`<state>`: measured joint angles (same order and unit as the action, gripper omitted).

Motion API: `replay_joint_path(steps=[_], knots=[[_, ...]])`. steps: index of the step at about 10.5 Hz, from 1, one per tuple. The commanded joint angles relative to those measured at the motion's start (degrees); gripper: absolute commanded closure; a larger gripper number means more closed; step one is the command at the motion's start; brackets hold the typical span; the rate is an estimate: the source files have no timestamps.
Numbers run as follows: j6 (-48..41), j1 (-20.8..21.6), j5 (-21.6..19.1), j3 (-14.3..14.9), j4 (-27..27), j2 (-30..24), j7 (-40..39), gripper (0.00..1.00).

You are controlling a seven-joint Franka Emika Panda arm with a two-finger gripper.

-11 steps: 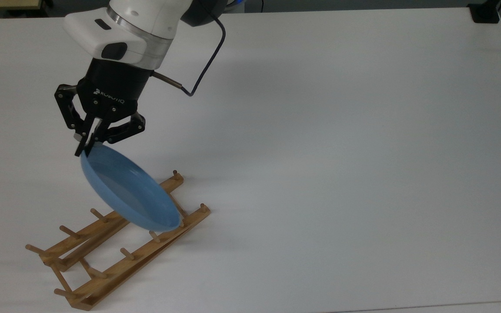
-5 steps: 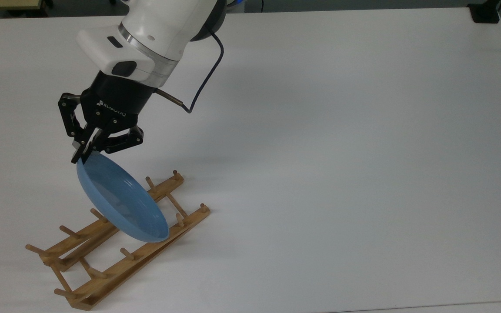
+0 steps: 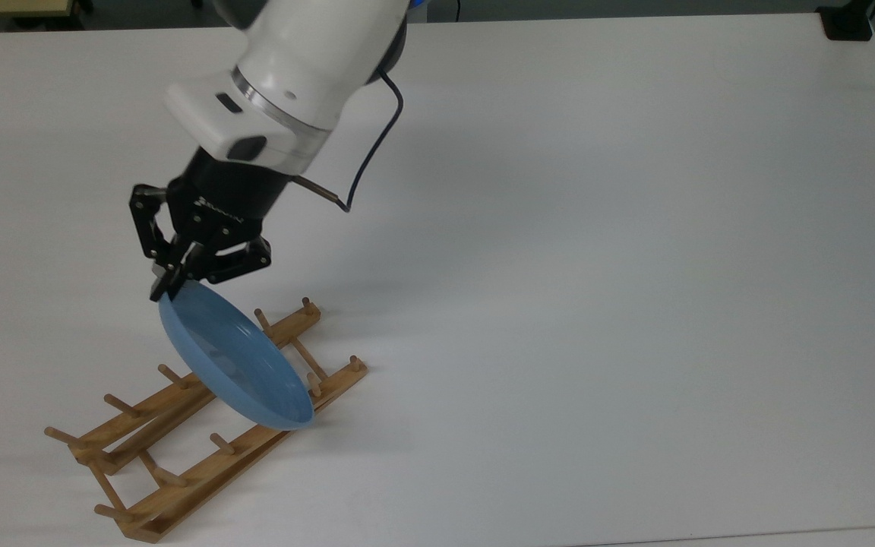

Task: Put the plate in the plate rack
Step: 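Lower the plate upright between the rack's dowel pegs, then open the gripper to release the plate rim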

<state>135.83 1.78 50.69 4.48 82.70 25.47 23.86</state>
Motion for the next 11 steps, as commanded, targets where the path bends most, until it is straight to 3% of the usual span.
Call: replay_joint_path(steps=[1,2,3,4,5,8,11], knots=[[1.6,1.0,4.5,0.4,0.6,1.3,4.4,0.66],[1.6,1.0,4.2,0.4,0.6,1.4,4.4,0.51],[1.6,1.2,3.9,0.4,0.6,1.3,4.6,0.25],[1.5,1.3,3.4,0.2,0.5,1.1,4.8,0.18],[1.4,1.4,2.8,-0.8,0.4,0.7,4.8,0.0],[-0.3,2.6,1.0,-3.0,0.5,-1.2,11.2,0.0],[-6.0,4.1,-16.0,-3.1,1.3,-4.9,11.4,0.0]])
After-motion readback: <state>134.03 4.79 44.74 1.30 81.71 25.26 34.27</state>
